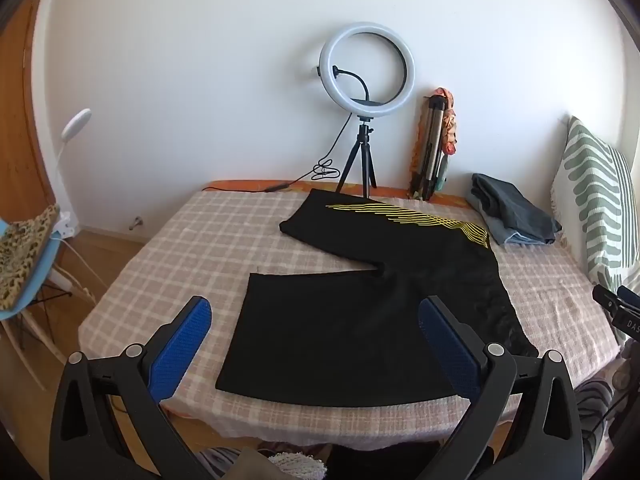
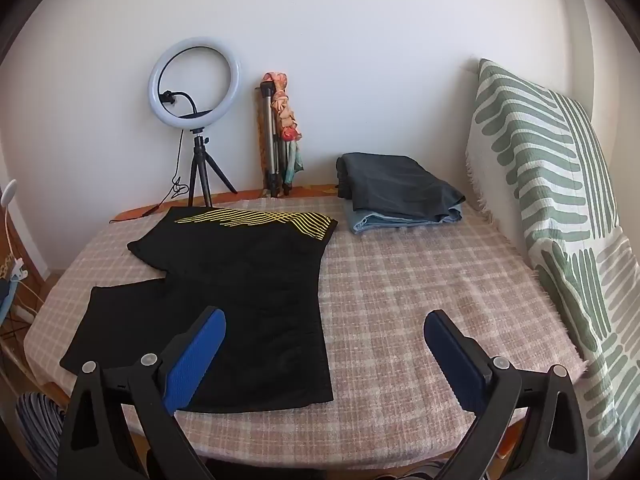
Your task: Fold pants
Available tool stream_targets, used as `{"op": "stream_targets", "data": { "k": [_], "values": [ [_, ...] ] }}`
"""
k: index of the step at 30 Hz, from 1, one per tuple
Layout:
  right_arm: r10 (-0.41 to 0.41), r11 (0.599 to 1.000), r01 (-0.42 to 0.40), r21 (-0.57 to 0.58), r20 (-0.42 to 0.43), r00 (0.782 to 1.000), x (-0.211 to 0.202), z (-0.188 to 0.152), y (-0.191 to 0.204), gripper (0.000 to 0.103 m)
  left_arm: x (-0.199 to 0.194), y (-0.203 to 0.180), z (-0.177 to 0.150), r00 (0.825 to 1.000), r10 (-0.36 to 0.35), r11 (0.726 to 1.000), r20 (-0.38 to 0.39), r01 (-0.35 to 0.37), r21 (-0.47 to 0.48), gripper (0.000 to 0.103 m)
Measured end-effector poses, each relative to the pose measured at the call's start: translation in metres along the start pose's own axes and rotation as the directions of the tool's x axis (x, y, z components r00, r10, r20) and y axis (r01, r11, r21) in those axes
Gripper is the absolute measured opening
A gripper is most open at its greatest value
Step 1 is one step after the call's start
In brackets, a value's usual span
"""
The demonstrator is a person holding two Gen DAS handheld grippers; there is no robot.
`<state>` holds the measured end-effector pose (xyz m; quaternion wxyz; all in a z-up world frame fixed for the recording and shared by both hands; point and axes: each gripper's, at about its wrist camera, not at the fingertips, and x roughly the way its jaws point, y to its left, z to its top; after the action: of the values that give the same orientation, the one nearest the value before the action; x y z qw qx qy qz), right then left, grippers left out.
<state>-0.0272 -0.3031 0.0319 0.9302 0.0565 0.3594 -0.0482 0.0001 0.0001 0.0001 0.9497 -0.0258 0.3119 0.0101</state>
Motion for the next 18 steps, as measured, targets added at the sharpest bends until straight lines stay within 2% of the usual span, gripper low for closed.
{"op": "stream_targets", "data": {
  "k": [4,5,6,9,18],
  "values": [
    [-0.004,1.0,0.004,-0.006,0.001,1.0,0.0,-0.002,-0.002,0.101,0.004,0.002,0.002,1.0,-0.003,1.0,0.014,0.003,0.003,0.103],
    [-0.003,1.0,0.003,-0.003,0.002,1.0,0.0,-0.002,-0.002,0.101,-0.005,0.005,0.001,0.998,-0.007,1.0,0.059,0.007,0.002,0.103],
    [-0.003,1.0,0.003,0.0,0.003,1.0,0.001,-0.002,0.0,0.101,-0.009,0.004,-0.001,0.997,-0.002,1.0,0.071,0.001,0.002,0.103],
    [0.003,1.0,-0.003,0.001,0.009,1.0,-0.002,0.002,0.002,0.101,-0.006,-0.003,0.004,0.999,0.003,1.0,0.048,-0.004,0.013,0.103],
    [0.019,1.0,-0.019,0.008,0.011,1.0,-0.001,0.002,0.002,0.101,-0.01,-0.003,0.003,0.998,0.007,1.0,0.068,-0.008,0.013,0.103]
  ]
}}
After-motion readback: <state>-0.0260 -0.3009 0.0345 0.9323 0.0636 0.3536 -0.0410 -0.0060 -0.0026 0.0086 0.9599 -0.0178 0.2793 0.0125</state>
